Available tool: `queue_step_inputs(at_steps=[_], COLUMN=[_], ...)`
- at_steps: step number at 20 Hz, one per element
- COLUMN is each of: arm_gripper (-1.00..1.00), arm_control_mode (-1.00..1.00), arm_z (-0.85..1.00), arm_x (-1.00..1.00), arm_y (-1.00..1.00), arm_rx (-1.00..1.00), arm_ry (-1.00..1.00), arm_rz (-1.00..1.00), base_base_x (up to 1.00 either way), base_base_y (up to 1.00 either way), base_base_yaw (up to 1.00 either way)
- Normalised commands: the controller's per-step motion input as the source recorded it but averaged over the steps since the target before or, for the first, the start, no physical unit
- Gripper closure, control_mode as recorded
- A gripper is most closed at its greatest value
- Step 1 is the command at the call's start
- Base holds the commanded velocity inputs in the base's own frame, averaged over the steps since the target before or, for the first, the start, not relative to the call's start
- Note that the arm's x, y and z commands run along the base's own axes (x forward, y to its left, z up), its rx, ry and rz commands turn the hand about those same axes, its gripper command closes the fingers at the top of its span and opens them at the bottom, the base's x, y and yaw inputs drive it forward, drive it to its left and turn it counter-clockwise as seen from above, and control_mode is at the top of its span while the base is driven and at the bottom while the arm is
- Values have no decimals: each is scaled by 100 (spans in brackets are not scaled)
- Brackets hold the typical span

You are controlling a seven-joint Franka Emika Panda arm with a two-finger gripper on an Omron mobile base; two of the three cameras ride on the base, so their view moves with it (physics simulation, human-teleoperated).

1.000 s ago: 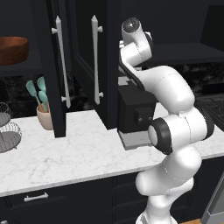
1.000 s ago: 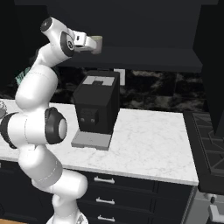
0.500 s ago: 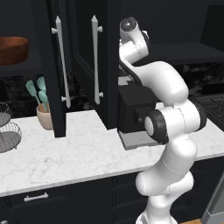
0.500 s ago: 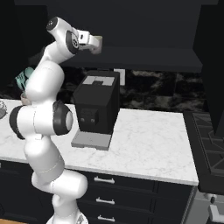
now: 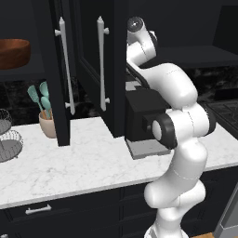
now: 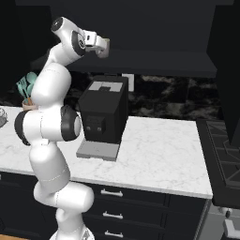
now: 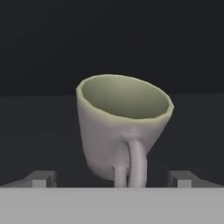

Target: Gather all objects into one cabinet and sort the glasses and bowls to opposite sides.

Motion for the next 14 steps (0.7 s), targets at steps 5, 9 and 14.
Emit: queue_step_inputs(at_steps=[5, 9, 14], arm_gripper=[-100, -100, 100], arm_control_mode=[-100, -100, -100], arm_z=[-1, -5, -5], arm_x=[0, 7, 15], arm_y=[-1, -9, -10], arm_rx=[2, 8, 11], arm_ry=[-5, -2, -1], arm_rz=[0, 0, 0], base_base_x=[0, 0, 0], base_base_y=[0, 0, 0], base_base_yaw=[0, 0, 0])
